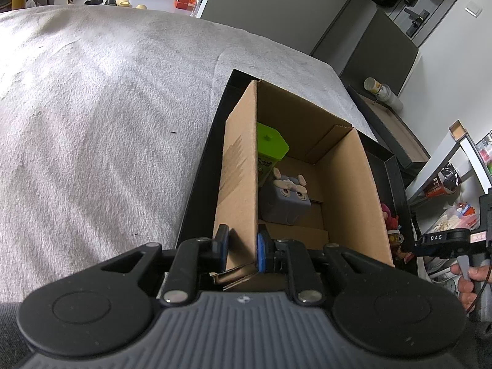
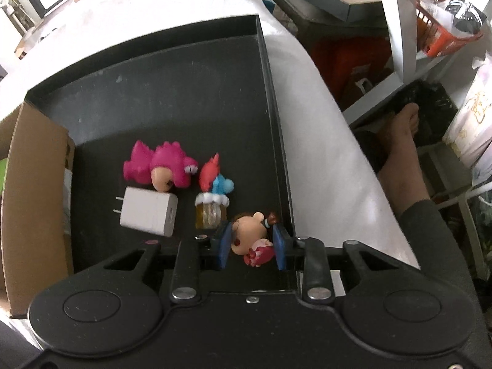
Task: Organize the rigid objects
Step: 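Move the right tool to the pink-faced doll figure and grasp it, then carry the doll figure over the box with the right tool and release it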
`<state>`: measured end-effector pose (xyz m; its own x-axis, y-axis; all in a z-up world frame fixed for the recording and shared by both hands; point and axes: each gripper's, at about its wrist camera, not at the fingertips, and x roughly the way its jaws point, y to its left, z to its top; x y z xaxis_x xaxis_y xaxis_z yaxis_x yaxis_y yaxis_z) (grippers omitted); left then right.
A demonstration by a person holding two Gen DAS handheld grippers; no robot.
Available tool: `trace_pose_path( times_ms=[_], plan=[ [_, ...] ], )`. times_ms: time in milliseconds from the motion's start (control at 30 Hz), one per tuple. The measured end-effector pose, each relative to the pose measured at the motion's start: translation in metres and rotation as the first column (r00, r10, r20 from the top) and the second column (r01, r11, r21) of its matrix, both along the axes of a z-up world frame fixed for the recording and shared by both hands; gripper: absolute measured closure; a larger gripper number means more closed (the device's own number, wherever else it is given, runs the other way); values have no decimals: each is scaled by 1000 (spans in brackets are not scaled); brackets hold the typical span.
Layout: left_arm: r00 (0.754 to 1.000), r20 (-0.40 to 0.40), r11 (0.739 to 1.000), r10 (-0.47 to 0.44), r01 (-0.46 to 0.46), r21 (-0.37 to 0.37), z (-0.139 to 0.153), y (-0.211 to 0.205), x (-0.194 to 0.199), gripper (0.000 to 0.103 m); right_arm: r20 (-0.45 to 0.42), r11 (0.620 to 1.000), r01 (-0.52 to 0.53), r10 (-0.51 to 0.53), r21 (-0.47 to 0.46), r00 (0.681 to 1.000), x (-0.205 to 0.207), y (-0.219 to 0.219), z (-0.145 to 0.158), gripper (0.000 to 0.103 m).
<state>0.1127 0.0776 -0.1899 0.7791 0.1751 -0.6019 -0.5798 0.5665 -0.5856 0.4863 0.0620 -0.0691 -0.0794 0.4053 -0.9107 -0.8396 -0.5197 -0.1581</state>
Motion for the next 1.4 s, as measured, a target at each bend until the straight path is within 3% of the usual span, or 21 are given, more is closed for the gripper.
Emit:
trace_pose_path(
  times_ms=[200, 467, 900, 1400],
  plan=[
    [1000, 2, 1000, 5, -5, 0, 0, 0, 0, 86, 19, 999, -35, 35, 2, 999, -4, -3, -5, 67],
    [1000, 8, 1000, 11, -11, 0, 0, -1, -1, 86, 18, 998, -56, 57, -21, 998, -6, -12, -13, 73],
    [1000, 7, 1000, 16, -16, 7, 2, -3, -1, 86, -69, 982, -188, 188, 3, 980, -23, -40, 21, 74],
    [999, 24, 999, 39, -40, 17, 3, -3, -4, 88, -95, 929, -362, 368, 70, 925, -61, -81, 56, 74]
  ],
)
